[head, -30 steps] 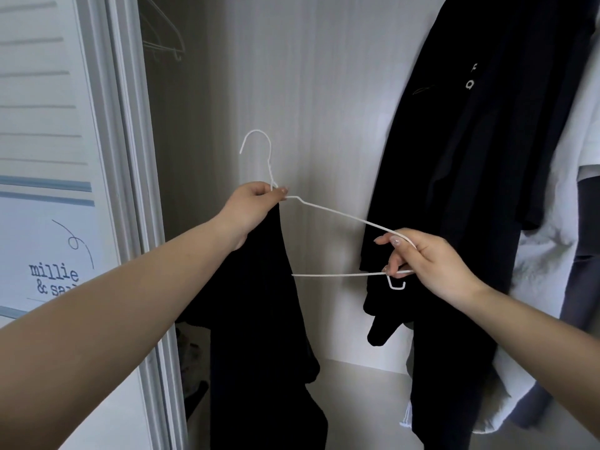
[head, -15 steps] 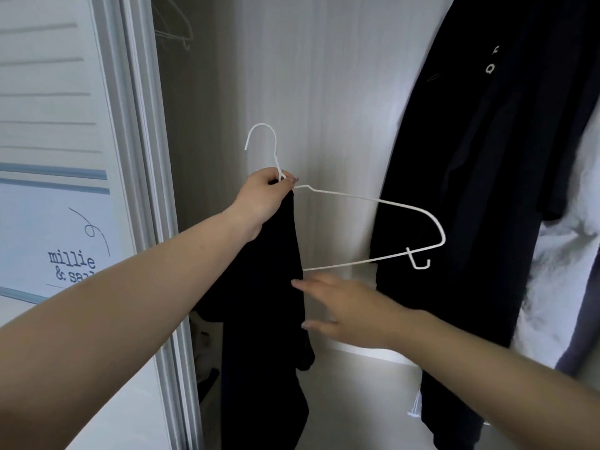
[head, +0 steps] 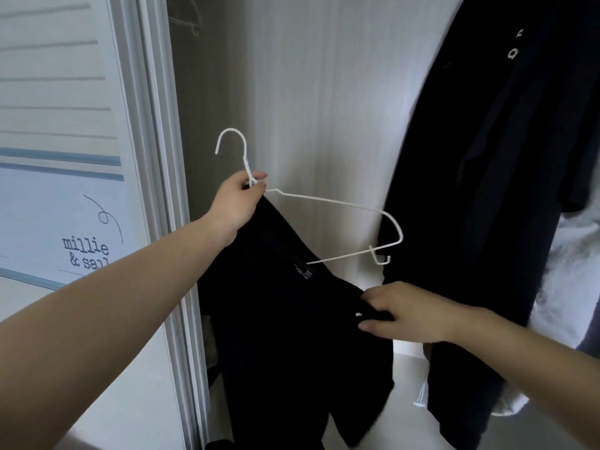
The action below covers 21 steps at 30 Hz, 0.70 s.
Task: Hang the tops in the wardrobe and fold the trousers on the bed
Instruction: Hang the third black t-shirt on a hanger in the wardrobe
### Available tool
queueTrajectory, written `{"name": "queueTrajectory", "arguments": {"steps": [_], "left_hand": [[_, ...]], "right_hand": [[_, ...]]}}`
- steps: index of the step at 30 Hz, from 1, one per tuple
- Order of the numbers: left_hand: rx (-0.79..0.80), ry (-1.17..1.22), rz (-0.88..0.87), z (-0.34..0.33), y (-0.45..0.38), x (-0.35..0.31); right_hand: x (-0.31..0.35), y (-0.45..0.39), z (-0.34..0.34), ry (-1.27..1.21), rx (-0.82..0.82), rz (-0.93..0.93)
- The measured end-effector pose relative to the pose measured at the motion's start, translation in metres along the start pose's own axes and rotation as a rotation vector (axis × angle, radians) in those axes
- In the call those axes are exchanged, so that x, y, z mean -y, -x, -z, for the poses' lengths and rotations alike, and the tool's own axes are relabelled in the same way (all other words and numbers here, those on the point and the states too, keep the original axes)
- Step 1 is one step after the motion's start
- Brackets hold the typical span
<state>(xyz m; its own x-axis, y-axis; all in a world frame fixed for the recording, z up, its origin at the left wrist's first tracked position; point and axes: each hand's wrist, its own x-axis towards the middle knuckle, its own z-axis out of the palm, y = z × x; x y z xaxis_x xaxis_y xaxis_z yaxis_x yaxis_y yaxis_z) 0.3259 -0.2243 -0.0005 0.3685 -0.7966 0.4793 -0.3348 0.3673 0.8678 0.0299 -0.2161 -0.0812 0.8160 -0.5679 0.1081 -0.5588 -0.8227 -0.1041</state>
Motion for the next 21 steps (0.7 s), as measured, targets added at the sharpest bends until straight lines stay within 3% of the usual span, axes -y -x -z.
{"name": "queueTrajectory", "arguments": {"steps": [9,21], "left_hand": [[0.072,-0.115,-0.045,-0.007,0.005,0.025],[0.233,-0.212,-0.178,-0.044,0.04,-0.001]], "right_hand": [[-0.021,0.028,0.035,0.04,-0.085,-0.156],[0.0,0.005,0.058,0.2,-0.22,-0.065]]}}
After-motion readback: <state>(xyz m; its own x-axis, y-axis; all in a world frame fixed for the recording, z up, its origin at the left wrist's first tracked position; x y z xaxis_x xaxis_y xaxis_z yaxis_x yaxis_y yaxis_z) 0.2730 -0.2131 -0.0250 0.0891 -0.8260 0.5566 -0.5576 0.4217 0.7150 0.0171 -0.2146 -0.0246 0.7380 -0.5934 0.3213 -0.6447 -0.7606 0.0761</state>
